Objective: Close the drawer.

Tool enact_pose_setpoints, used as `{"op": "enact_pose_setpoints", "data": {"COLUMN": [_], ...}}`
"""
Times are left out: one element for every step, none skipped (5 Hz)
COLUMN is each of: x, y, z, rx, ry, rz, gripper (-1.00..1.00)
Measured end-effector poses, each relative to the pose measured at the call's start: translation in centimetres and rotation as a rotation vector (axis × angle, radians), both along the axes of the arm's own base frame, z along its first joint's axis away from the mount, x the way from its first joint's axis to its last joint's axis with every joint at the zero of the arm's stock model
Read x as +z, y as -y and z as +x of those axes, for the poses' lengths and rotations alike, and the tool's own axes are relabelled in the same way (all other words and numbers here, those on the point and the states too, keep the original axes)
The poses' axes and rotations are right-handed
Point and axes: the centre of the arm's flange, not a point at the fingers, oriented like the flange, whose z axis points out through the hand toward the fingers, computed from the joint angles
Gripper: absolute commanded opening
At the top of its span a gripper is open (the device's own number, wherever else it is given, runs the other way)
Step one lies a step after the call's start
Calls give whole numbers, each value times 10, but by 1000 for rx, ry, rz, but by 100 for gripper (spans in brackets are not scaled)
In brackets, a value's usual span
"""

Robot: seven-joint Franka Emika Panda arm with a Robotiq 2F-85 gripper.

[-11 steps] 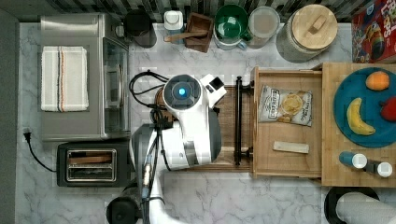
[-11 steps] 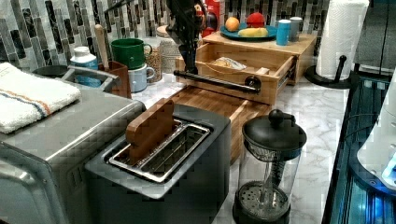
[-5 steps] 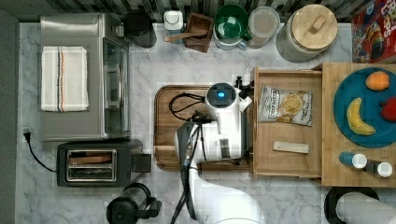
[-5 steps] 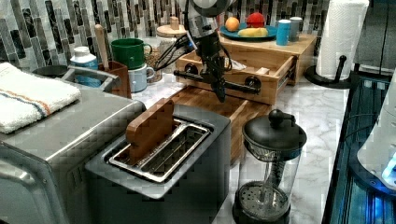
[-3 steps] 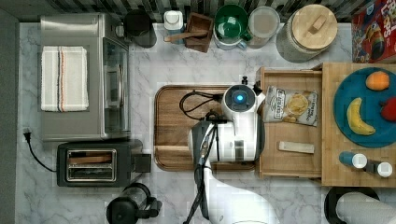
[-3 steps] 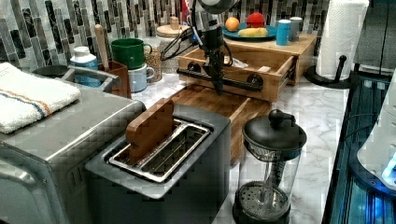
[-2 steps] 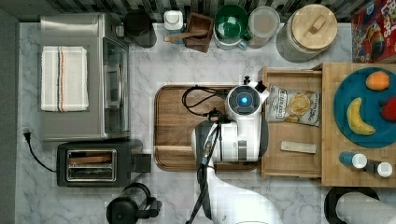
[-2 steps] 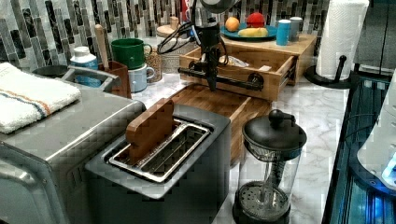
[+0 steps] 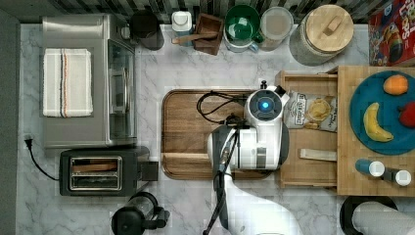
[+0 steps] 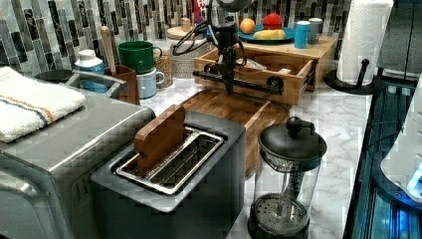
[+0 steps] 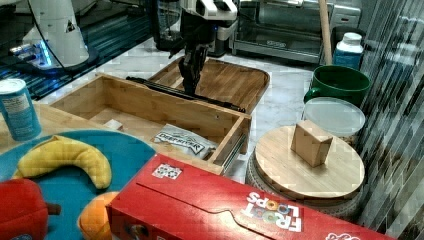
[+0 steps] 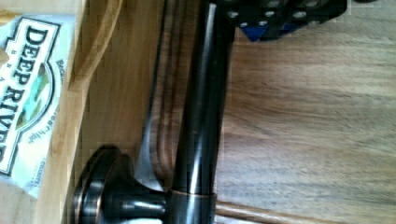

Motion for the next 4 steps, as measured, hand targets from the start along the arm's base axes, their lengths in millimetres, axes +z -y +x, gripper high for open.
{"op": "enact_pose_setpoints", "data": {"x": [2, 4, 7, 6], "y": [23, 53, 90, 134], "z": [-2, -8, -10, -11], "rx": [28, 34, 81, 99], "ry": [9, 11, 8, 14], "rz": [-3, -11, -16, 4], "gripper": [-100, -100, -100, -100]}}
